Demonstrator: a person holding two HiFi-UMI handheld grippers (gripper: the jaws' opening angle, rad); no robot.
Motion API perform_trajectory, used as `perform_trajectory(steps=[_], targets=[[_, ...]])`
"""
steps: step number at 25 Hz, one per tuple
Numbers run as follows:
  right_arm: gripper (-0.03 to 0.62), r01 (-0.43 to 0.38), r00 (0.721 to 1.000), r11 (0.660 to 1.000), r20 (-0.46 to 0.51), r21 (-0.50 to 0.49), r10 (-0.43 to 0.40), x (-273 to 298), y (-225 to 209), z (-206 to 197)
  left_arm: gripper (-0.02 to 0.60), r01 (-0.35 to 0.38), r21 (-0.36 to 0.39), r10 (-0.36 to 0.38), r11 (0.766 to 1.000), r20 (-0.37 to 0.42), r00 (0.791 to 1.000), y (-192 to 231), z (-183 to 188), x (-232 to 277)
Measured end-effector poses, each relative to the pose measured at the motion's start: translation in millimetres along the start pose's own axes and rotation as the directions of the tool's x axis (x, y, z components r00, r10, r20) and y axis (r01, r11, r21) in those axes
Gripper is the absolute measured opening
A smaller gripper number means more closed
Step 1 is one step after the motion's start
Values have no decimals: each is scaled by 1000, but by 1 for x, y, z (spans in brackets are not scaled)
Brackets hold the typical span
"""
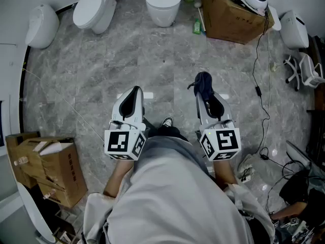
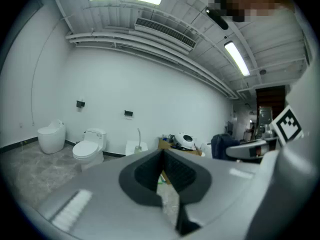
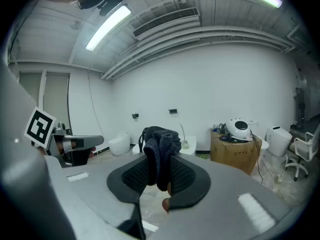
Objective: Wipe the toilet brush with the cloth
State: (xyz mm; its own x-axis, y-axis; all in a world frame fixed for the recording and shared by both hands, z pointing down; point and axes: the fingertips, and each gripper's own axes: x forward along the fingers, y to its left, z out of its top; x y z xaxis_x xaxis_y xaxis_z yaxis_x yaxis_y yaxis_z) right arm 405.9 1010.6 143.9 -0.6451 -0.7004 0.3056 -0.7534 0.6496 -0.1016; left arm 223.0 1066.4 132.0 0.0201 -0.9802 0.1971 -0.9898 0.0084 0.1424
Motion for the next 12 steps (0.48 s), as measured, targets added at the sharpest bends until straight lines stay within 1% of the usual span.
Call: perform_trajectory(steps=[8, 12], targets=[[80, -7, 1000, 1000, 3, 13, 7, 1, -5, 2, 0, -11, -2, 11, 1000, -12, 1000, 5, 3, 8], [81, -31, 999, 994, 35, 103, 28, 7, -9, 10, 0, 2, -16, -2, 1000, -11, 1000, 10, 3, 18]])
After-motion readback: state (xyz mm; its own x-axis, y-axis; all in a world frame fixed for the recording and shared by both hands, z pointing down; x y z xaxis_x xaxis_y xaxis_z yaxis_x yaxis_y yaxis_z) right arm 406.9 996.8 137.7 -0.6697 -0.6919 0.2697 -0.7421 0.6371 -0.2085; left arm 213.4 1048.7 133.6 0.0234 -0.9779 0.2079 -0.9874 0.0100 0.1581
